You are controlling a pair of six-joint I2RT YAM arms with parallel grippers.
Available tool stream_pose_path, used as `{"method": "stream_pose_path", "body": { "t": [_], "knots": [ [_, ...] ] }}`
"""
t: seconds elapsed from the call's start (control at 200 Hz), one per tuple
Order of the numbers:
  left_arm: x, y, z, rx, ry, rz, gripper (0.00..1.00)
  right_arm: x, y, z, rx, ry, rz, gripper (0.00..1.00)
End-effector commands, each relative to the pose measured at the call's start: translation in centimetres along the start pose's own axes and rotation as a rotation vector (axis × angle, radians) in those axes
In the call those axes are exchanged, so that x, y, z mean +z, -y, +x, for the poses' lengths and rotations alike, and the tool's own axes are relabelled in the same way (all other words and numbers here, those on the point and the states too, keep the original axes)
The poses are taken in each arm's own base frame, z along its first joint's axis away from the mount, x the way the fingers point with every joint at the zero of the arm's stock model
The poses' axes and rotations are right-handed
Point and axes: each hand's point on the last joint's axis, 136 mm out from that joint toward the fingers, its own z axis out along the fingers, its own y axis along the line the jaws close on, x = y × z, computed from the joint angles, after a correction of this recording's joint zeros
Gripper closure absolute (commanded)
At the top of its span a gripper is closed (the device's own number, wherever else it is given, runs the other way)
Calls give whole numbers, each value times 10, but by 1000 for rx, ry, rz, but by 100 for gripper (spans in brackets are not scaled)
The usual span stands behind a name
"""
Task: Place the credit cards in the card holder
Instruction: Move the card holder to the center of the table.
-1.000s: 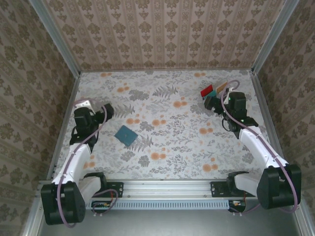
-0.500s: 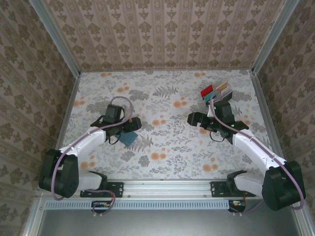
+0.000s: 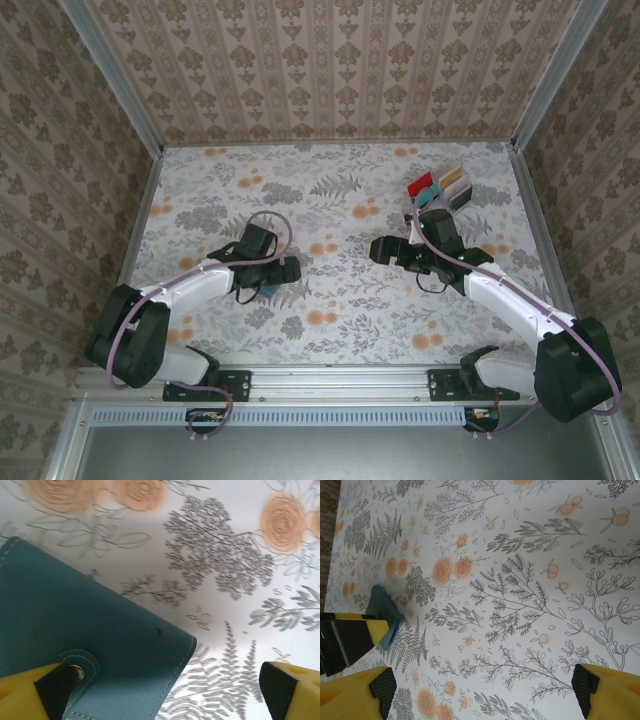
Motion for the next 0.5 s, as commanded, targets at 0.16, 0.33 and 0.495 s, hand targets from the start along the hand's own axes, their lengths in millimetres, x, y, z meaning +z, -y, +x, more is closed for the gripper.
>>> {"method": "stream_pose_path", "body": {
  "t": [0.16, 0.33, 0.495],
  "knots": [
    [19, 46, 37, -156, -79, 152, 0, 6, 10, 13, 39, -11, 40, 7],
    [19, 104, 38, -176, -52, 292, 0, 8, 7, 16, 52, -10, 37, 11],
    [0, 130, 22, -174, 26, 317, 2, 10, 0, 20, 59, -14, 18, 25]
  ]
}}
